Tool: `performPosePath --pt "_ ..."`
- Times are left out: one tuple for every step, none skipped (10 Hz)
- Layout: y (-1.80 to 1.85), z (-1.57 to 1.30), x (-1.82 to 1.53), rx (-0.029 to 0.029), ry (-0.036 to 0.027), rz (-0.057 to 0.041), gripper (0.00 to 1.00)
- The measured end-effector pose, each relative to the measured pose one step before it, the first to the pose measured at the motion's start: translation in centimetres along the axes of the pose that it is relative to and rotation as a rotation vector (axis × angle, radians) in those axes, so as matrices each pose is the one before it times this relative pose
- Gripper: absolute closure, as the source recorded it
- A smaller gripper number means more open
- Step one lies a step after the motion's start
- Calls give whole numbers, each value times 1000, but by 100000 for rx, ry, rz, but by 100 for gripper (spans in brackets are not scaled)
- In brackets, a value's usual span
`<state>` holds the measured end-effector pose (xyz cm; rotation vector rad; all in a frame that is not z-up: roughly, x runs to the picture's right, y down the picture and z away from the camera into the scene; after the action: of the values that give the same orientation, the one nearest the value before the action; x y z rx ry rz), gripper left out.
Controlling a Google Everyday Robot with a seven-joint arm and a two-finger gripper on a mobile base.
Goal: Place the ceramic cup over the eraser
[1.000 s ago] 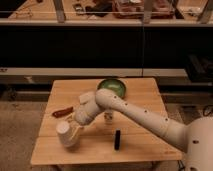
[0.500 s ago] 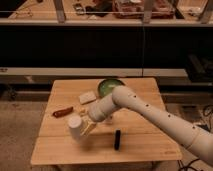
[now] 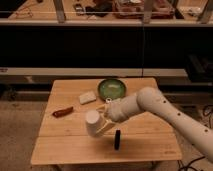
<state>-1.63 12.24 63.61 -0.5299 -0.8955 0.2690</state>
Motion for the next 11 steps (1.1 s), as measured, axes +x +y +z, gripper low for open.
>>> performPosePath --pt "-25 -1392 461 3327 48 1520 100" --pt "-6 -2320 1071 5604 112 2805 100" --pt "27 -1362 670 3228 -49 1573 100" --pt "305 -1254 701 2743 -135 1492 100" --pt "353 -905 473 1849 -225 1182 100" --pt "541 -1205 735 2399 -236 1774 100" --pt "584 -577 532 1043 -216 1072 100" --pt "780 -221 594 422 -331 898 100" --pt "428 -147 506 480 -72 604 100" --pt "383 -32 579 255 -142 759 100" --pt "348 201 471 -197 -510 544 100"
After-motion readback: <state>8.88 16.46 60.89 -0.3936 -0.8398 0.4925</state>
